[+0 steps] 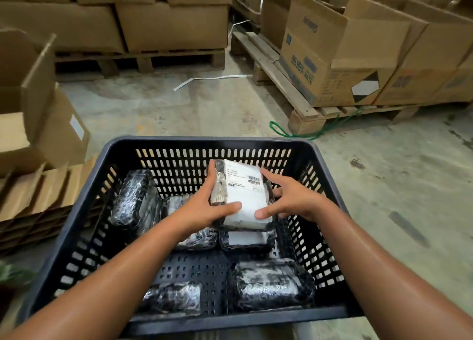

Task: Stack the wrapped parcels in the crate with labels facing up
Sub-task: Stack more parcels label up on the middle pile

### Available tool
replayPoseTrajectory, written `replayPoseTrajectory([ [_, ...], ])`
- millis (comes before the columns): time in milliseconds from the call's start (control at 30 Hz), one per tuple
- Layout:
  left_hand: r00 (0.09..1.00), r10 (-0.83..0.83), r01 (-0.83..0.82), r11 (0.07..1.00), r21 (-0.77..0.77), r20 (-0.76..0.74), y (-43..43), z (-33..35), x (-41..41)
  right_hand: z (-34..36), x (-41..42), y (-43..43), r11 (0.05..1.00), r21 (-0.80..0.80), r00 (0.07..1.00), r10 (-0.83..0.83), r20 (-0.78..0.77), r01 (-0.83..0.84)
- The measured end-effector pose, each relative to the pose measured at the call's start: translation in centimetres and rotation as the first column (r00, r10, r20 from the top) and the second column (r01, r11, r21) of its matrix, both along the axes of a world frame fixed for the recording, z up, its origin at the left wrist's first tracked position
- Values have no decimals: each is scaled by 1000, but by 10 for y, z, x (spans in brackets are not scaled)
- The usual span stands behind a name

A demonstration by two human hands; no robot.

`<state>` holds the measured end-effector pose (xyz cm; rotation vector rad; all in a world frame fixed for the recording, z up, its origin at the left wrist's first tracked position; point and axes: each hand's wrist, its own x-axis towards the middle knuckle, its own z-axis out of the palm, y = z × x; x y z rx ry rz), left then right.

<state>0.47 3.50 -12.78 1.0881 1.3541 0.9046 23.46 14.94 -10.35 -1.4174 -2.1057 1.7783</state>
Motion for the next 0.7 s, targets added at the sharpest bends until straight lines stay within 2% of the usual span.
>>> replayPoseTrajectory([
  [100,968,-129,110,989,-95,-218,4,-14,-1,-6,-1,0,996,77,998,30,56,-34],
  [333,840,-293,229,955,-191,-457,12,-40,6,-16,-5,8,961,254,956,34,292,-112],
  [433,740,-280,214,960,-181,-611,17,-53,7,-28,-9,6,958,255,934,29,356,-127],
  [533,645,-275,196,961,-193,-713,25,-65,12,-41,-8,2,970,167,901,90,424,-175],
  [600,660,-290,219,957,-192,-693,31,-70,12,-47,-7,2,977,125,899,106,424,-174],
  [700,758,-284,233,959,-163,-588,36,-75,6,-51,-10,2,978,151,912,74,404,-147],
])
